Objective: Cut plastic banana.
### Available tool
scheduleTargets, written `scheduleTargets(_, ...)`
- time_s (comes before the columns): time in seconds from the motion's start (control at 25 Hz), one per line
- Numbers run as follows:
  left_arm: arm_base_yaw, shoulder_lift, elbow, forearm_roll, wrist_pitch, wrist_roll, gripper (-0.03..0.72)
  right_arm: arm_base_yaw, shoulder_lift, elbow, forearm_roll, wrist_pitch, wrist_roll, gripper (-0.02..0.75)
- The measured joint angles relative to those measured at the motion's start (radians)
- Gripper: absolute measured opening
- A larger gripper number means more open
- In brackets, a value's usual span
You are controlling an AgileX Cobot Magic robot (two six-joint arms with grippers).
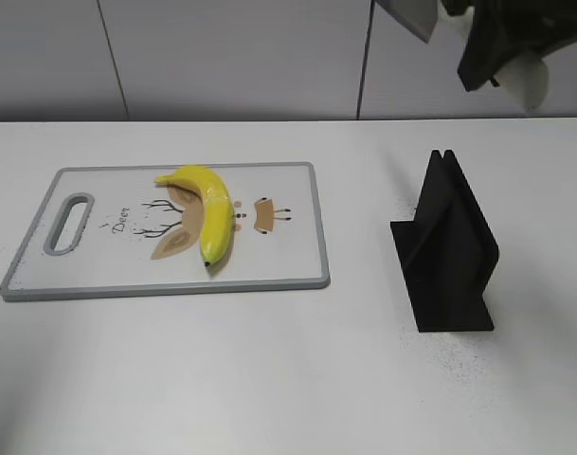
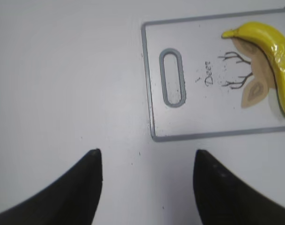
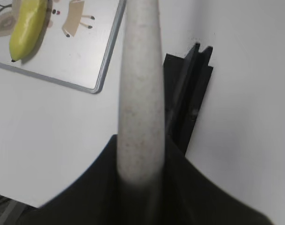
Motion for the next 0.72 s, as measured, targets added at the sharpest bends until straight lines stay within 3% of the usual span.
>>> scheduleTargets(0.44,0.000,-0.543,0.431,0.047,-0.067,0.000,0.589,0.000,-0.241,0.383,0.000,-0.152,0.062,0.160)
scheduleTargets(0.72,0.000,-0.846,0.641,0.046,-0.097,-0.003,0.589,0.000,-0.302,0.521,-0.004,-0.217,0.099,0.160)
